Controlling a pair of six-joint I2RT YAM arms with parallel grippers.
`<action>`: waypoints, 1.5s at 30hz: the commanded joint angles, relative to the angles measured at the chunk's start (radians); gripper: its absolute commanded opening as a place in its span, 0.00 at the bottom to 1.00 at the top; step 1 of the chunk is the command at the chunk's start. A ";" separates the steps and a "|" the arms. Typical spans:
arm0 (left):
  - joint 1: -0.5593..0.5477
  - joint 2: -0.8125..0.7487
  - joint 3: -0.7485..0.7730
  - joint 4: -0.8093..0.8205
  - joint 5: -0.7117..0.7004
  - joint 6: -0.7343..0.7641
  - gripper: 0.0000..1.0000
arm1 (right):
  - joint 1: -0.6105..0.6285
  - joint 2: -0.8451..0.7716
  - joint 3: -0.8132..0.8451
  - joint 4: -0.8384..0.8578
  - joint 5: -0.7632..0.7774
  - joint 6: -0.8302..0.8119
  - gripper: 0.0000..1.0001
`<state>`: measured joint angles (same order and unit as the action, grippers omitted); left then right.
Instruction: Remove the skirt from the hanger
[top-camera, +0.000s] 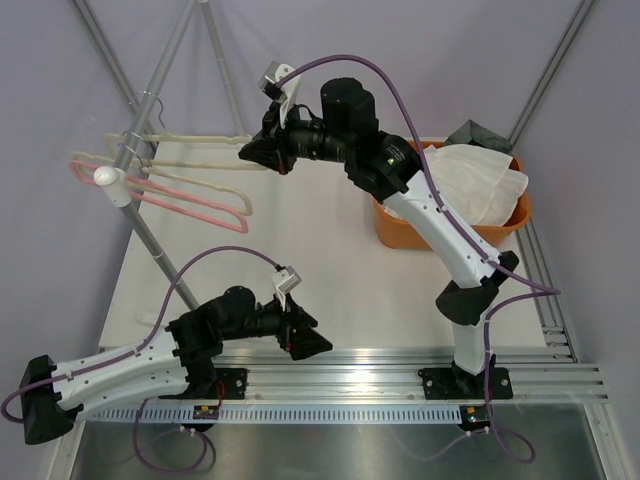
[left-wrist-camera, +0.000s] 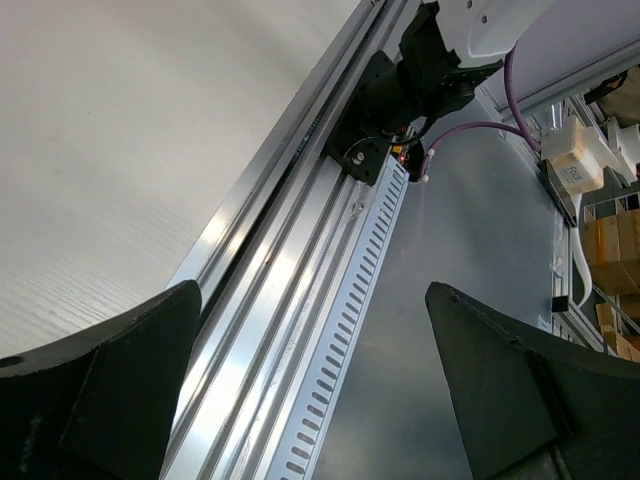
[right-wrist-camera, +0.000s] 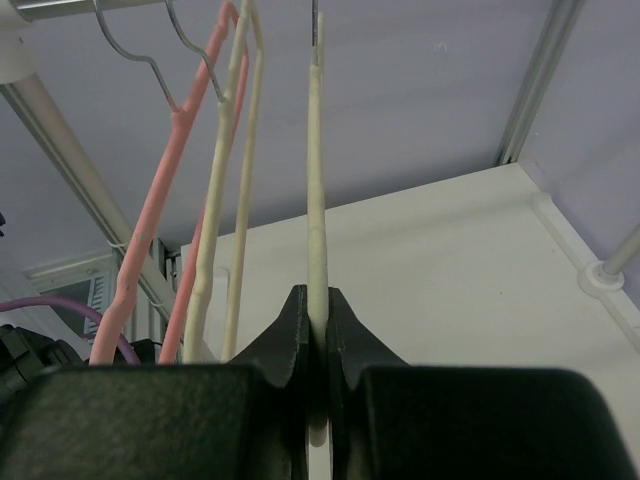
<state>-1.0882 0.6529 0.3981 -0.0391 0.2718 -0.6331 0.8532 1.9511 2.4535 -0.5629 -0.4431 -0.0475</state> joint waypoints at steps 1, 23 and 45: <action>-0.006 0.004 -0.010 0.073 -0.023 -0.010 0.99 | 0.012 0.008 0.041 0.061 -0.028 0.017 0.00; -0.006 -0.107 -0.050 0.068 -0.017 -0.137 0.99 | 0.012 -0.576 -0.643 0.150 0.628 0.250 1.00; -0.006 -0.299 -0.464 0.747 0.046 -0.548 0.99 | 0.012 -1.879 -1.771 -0.281 0.752 0.968 1.00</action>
<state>-1.0885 0.3740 0.0414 0.3737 0.2813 -1.0901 0.8631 0.1471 0.7261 -0.8886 0.3855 0.8047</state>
